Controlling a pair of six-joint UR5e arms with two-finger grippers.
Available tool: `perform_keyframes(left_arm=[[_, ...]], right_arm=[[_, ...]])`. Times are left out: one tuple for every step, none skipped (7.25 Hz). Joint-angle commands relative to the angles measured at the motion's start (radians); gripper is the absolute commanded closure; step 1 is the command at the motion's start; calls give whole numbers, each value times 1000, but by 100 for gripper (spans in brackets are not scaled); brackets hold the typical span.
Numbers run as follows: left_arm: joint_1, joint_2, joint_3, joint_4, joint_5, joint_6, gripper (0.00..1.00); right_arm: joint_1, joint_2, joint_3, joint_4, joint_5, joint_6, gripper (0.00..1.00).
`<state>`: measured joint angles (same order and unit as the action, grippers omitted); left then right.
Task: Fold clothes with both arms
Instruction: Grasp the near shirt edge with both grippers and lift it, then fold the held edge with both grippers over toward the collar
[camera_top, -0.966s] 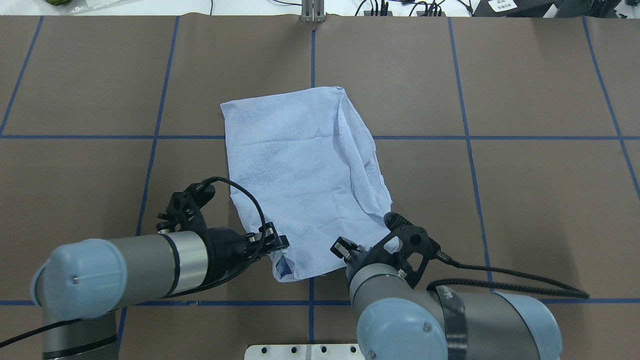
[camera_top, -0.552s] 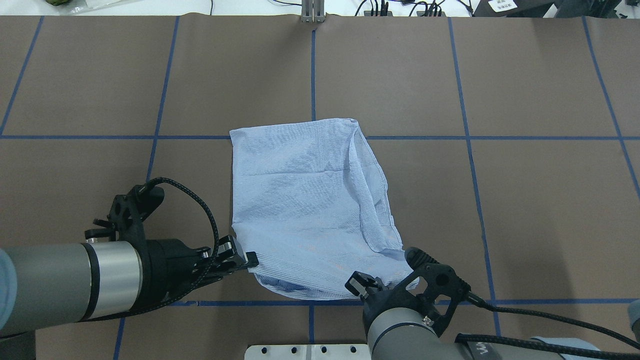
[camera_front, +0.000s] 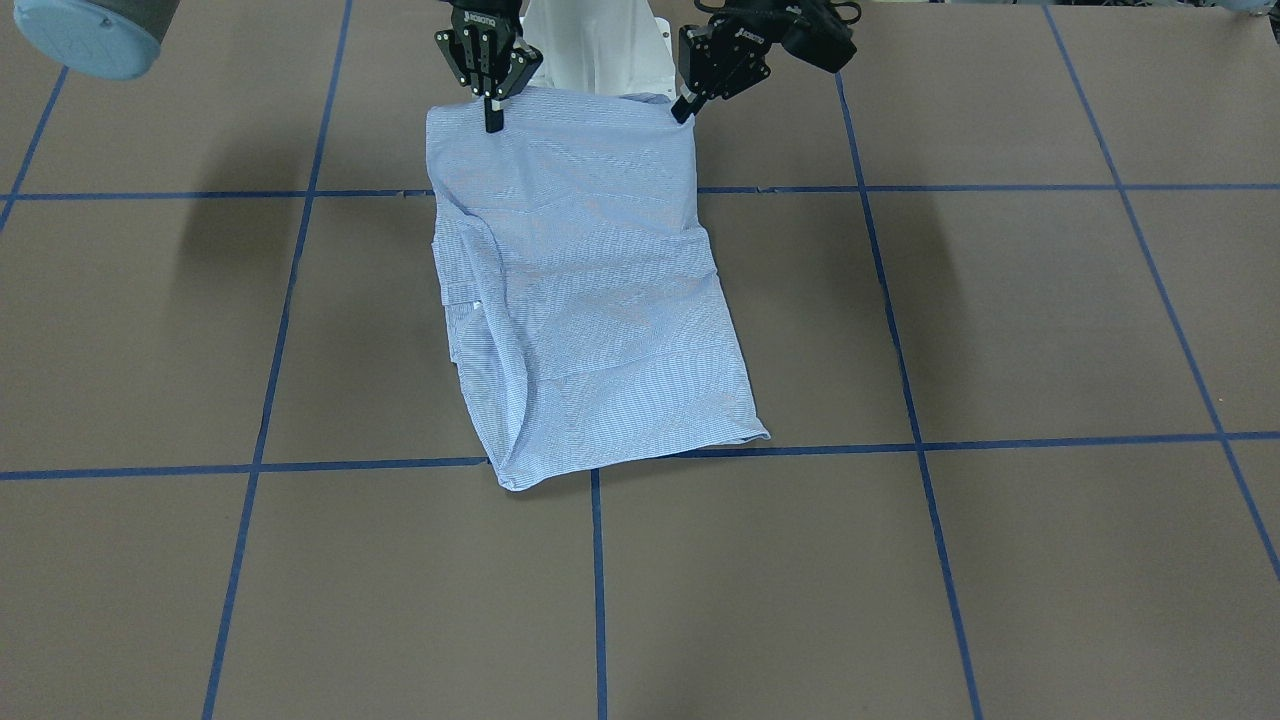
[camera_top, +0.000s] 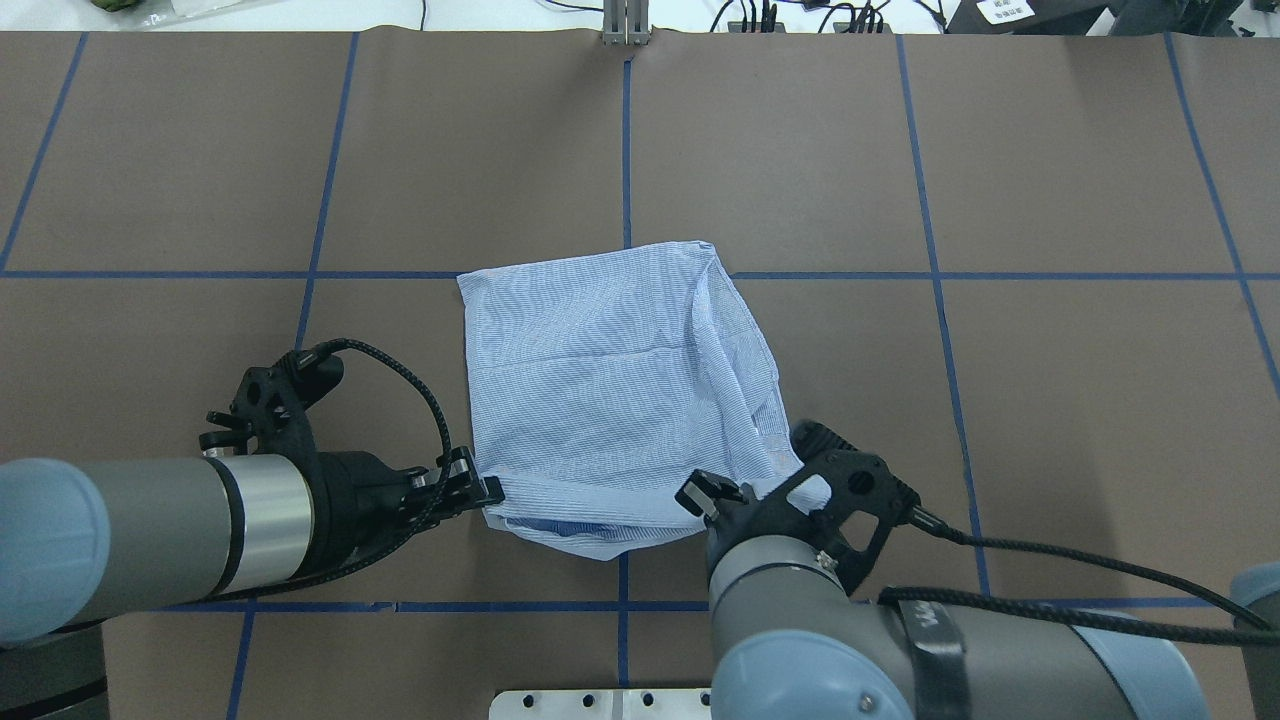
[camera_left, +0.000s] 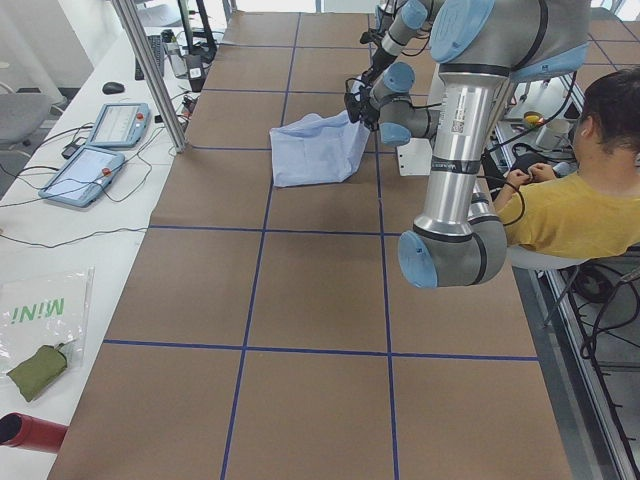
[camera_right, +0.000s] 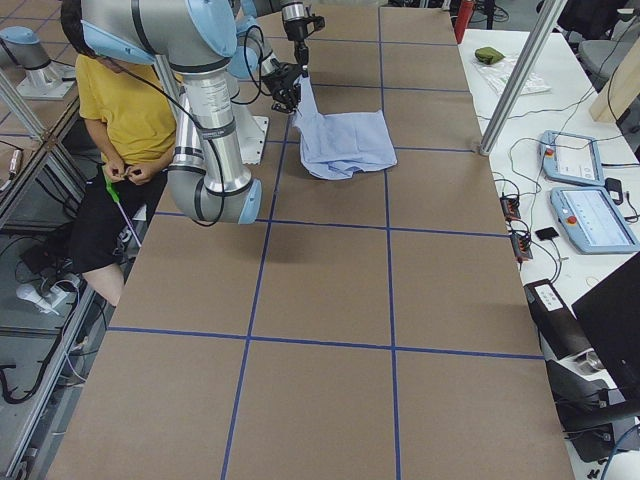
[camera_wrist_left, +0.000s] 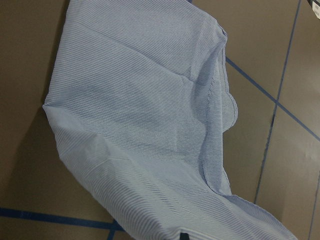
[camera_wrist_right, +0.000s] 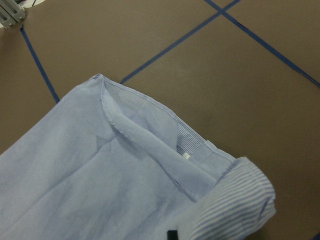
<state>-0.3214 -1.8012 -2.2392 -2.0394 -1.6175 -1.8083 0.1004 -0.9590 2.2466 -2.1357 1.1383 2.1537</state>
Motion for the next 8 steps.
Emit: perform_keyframes(left_arm=[[-65, -65, 55, 14, -4, 64, 100], [-103, -88, 59, 40, -7, 111, 100], [-137, -122, 105, 42, -10, 124, 100], [-172, -147, 162, 42, -10, 157, 100], [-212, -173, 220, 42, -10, 197, 100], [-247, -209, 313, 33, -10, 234, 100], [-283, -252, 407, 25, -9, 269, 100], [-300, -283, 490, 21, -4, 299, 100]], right_arm=[[108, 32, -141, 162, -3, -107, 100], [148, 34, -195, 227, -3, -153, 100], [183, 43, -259, 311, -2, -199, 100], [218, 77, -359, 397, 1, -250, 100], [258, 116, -460, 446, 6, -277, 100], [284, 156, -546, 486, 20, -303, 100], [314, 181, -621, 535, 50, -333, 100], [331, 203, -700, 592, 54, -359, 100]])
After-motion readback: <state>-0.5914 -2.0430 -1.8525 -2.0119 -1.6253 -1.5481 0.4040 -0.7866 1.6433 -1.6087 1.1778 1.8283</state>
